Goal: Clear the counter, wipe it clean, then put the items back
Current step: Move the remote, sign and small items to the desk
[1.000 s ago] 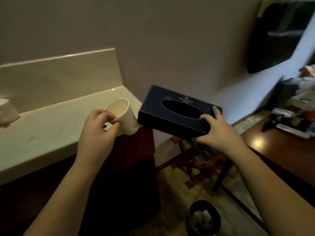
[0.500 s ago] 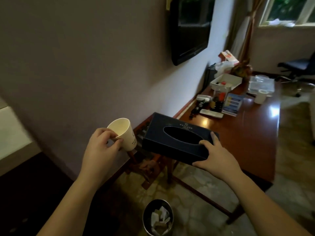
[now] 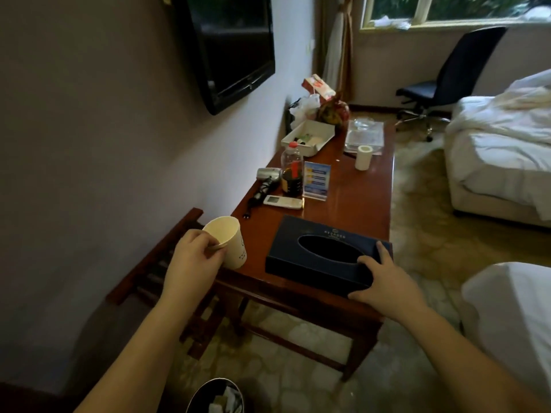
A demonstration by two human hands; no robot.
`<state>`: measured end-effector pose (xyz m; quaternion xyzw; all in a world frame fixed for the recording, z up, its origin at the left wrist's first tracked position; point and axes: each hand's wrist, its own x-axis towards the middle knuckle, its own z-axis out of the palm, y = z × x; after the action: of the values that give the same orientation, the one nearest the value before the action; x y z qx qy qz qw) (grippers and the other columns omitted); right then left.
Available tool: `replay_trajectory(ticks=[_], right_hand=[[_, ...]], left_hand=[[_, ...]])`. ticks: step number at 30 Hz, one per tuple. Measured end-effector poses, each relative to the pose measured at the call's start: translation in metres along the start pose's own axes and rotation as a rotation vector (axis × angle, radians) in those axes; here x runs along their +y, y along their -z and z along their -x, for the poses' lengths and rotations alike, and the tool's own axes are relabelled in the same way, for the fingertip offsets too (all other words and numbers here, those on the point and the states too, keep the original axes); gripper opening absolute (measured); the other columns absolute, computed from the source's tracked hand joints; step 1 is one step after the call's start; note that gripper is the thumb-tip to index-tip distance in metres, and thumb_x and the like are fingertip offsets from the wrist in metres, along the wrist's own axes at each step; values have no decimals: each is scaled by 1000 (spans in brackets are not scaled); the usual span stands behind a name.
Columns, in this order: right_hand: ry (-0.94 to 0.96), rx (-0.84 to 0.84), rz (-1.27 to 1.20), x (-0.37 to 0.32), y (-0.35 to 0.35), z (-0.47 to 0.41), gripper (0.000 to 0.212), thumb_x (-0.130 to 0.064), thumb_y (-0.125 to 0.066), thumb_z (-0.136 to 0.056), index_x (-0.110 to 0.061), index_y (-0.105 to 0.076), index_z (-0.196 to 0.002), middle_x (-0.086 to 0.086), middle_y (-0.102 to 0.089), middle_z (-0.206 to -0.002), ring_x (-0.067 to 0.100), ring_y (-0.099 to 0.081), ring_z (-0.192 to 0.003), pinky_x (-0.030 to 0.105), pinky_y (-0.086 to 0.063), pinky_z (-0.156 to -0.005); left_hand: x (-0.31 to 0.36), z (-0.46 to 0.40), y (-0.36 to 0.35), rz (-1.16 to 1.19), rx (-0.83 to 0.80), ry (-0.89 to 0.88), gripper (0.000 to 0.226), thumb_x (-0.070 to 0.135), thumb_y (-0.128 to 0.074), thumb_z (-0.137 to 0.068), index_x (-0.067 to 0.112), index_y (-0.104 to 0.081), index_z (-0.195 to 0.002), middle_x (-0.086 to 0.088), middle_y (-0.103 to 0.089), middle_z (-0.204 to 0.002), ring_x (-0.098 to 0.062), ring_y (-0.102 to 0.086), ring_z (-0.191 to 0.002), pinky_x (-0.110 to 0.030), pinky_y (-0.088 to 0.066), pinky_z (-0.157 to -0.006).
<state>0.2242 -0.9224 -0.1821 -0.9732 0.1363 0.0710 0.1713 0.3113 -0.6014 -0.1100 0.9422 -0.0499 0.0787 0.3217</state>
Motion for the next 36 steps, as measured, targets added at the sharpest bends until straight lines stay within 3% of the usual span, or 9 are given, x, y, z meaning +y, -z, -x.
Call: replay_trajectory(ticks=[3, 7, 17, 21, 26, 30, 36], right_hand=[[-40, -5, -8, 22, 6, -10, 79, -55, -73, -73, -35, -33, -139, 1, 12, -160, 28, -51, -119, 29, -51, -81], [-90, 0, -28, 46, 7, -22, 76, -52, -72, -75, -34, -34, -139, 2, 12, -160, 29, -51, -117, 29, -51, -81], [-204, 14, -26, 91, 9, -94, 77, -52, -74, -73, -39, -33, -137, -1, 12, -160, 36, -45, -121, 38, -51, -88], [-266, 25, -13, 106, 16, -149, 77, -51, -75, -72, -38, -35, -136, -1, 12, -160, 37, -43, -123, 41, -50, -92], [-323, 22, 39, 121, 20, -218, 73, -49, -74, -74, -35, -36, -135, 2, 11, -160, 38, -44, -121, 40, -50, -88], [-347, -20, 50, 133, 18, -265, 69, -47, -76, -74, -35, -39, -131, 2, 12, -160, 38, -46, -117, 40, -52, -85], [-372, -96, 84, 150, 14, -317, 68, -42, -73, -78, -36, -37, -136, 0, 14, -160, 38, -38, -125, 41, -51, -89]], left_hand=[[17, -19, -21, -23, -47, -45, 18, 16, -64, -91, 8, -63, -108, -2, -54, -122, -13, -55, -99, -21, -50, -79], [33, -44, -48, -45, -96, -113, 13, 14, -63, -91, 8, -62, -102, -2, -53, -114, -11, -53, -90, -12, -38, -65], [56, -123, -134, 12, -206, -253, 3, 15, -61, -91, 16, -58, -90, 5, -48, -105, -13, -51, -87, -17, -37, -59], [69, -172, -181, 20, -284, -293, 6, 13, -60, -91, 18, -57, -90, 6, -48, -106, -10, -50, -88, -16, -39, -63], [74, -233, -242, -22, -378, -310, 7, 13, -59, -91, 10, -63, -97, 3, -49, -108, -12, -50, -92, -28, -48, -75], [75, -267, -286, -69, -454, -342, 7, 11, -59, -89, 10, -63, -95, 2, -48, -105, -12, -48, -93, -26, -41, -73], [72, -298, -333, -129, -522, -406, 8, 11, -58, -90, 11, -63, -96, 0, -50, -106, -15, -47, -102, -29, -44, -85]])
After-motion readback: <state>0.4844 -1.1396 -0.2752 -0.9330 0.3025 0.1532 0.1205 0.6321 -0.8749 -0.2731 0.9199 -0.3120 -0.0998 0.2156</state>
